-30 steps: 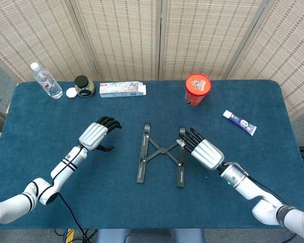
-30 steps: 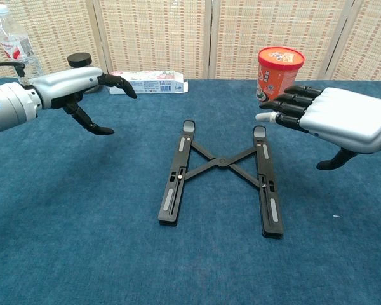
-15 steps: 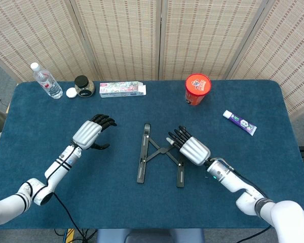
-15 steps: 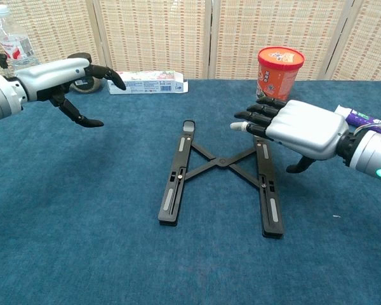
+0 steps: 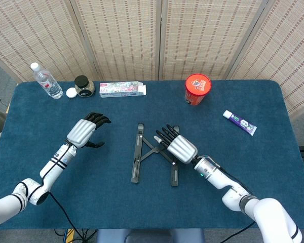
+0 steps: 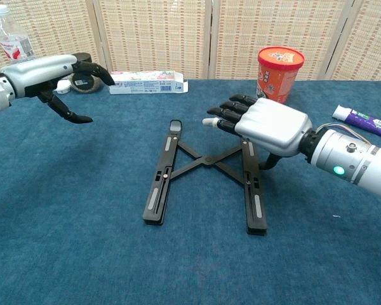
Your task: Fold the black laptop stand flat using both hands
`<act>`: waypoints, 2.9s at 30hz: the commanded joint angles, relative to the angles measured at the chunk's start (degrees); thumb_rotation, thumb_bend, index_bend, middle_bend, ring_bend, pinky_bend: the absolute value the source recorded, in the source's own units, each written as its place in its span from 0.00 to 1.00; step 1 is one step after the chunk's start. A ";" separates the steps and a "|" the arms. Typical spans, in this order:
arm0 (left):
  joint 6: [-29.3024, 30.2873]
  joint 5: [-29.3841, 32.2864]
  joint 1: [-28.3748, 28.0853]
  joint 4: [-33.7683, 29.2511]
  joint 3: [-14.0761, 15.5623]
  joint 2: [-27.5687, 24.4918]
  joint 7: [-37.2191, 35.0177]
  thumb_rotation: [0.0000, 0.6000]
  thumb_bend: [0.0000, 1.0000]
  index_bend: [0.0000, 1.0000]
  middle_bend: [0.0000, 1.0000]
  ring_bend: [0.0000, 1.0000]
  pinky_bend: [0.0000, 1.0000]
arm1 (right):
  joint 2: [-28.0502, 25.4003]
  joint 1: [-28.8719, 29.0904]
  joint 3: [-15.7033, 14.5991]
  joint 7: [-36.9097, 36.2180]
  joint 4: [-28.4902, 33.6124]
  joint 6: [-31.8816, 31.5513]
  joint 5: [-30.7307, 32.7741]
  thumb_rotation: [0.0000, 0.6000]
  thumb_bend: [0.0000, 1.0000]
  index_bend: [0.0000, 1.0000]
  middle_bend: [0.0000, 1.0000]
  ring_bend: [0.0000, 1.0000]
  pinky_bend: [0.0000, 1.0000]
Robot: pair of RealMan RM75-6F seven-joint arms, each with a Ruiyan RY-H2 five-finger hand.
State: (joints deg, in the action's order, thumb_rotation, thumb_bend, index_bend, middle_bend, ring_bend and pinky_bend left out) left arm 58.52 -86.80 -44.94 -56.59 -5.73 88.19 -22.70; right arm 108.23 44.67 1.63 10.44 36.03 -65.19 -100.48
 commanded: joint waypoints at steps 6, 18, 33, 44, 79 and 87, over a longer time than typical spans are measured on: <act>-0.30 1.02 0.72 0.78 0.09 -1.09 -0.87 1.00 0.17 0.21 0.20 0.11 0.07 | 4.21 3.58 1.44 1.17 -2.83 1.76 1.62 1.00 0.00 0.00 0.00 0.00 0.00; -0.48 1.38 1.47 2.53 0.53 -2.12 -2.20 1.00 0.17 0.21 0.20 0.11 0.07 | 0.34 2.42 0.06 -1.71 4.13 -3.40 1.75 1.00 0.00 0.00 0.00 0.00 0.00; -4.40 -0.24 -3.34 11.74 0.98 6.93 -3.83 1.00 0.17 0.21 0.20 0.12 0.07 | -11.42 -2.84 -3.38 10.76 27.49 -4.62 1.35 1.00 0.00 0.00 0.00 0.00 0.00; -5.08 -1.27 -4.71 16.85 2.19 11.50 -6.81 1.00 0.17 0.20 0.20 0.12 0.07 | -7.30 -2.79 -2.87 13.35 24.53 -2.08 1.77 1.00 0.00 0.00 0.00 0.00 0.00; -7.04 -2.27 -4.51 27.66 5.38 18.81 -18.73 1.00 0.17 0.18 0.20 0.11 0.07 | -6.84 -1.96 -2.68 12.23 23.26 -1.03 0.77 1.00 0.00 0.00 0.00 0.00 0.00; -7.04 -2.43 -4.83 28.39 5.52 20.08 -19.93 1.00 0.17 0.18 0.20 0.11 0.07 | -8.14 -2.61 -2.90 12.14 24.16 -0.83 1.19 1.00 0.00 0.00 0.00 0.00 0.00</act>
State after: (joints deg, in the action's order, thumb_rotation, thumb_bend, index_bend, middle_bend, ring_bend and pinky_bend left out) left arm 51.49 -89.21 -49.74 -28.22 -0.23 108.24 -42.60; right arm 100.09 42.07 -1.28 22.58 60.18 -66.02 -99.29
